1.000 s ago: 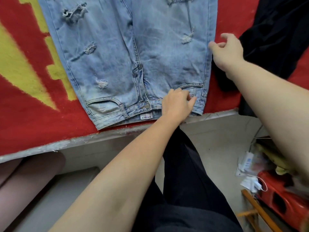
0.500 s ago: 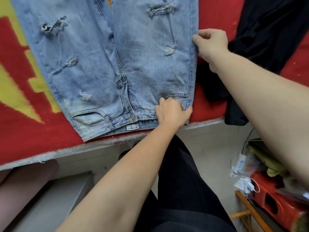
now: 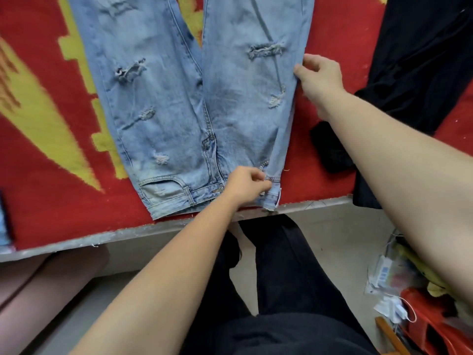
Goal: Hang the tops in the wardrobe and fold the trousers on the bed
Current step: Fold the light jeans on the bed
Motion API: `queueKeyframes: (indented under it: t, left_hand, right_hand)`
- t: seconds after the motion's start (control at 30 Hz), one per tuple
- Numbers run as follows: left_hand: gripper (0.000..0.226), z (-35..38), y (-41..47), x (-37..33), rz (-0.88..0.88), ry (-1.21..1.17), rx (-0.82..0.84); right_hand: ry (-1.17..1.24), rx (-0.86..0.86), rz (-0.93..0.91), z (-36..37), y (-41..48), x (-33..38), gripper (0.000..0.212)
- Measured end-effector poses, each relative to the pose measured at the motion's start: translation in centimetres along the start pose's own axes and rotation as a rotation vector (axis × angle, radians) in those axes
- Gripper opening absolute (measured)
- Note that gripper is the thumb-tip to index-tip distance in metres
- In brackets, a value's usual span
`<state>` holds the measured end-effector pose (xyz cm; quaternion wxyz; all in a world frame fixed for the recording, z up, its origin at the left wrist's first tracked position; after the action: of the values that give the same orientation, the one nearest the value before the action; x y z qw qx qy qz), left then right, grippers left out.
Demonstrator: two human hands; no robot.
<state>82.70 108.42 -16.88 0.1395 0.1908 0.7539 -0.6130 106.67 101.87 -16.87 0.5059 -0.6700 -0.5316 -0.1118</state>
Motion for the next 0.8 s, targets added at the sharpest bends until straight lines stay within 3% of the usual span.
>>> queueKeyframes:
  t: [0.1, 0.23, 0.37, 0.63, 0.8]
  left_hand:
    - [0.023, -4.7, -1.7, 1.3, -0.012, -0.176, 0.020]
    - [0.020, -11.2, -3.7, 4.9, -0.024, -0.291, -0.065]
    - [0.012, -17.1, -4.4, 11.0, -0.092, -0.350, -0.226]
    - [0.021, -21.8, -3.5, 21.4, -0.239, -0.427, -0.328]
    - [0.029, -21.5, -1.8, 22.3, -0.265, -0.407, -0.275]
  right_hand:
    - [0.033, 0.069, -0.124, 4.0, -1.6, 4.3, 0.025]
    - [0.017, 0.164, -0.339, 12.1, -4.8, 10.3, 0.028]
    - [-0.098, 0.274, -0.372, 21.4, -8.1, 13.4, 0.030]
    - [-0.358, 0.423, -0.485, 35.6, -13.2, 12.3, 0.028]
    - [-0.538, 0.494, -0.412, 37.0, -12.3, 10.2, 0.046]
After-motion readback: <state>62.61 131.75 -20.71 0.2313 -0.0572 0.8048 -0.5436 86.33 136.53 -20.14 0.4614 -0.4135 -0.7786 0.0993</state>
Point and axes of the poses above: each hand's wrist, its own y-axis towards the middle knuckle, its own z-axis out of the palm, x = y × z, the point moved 3 cm from there along y, towards the middle knuckle, and after that the axes turned 4 degrees about -x, right-handed, at the moved point
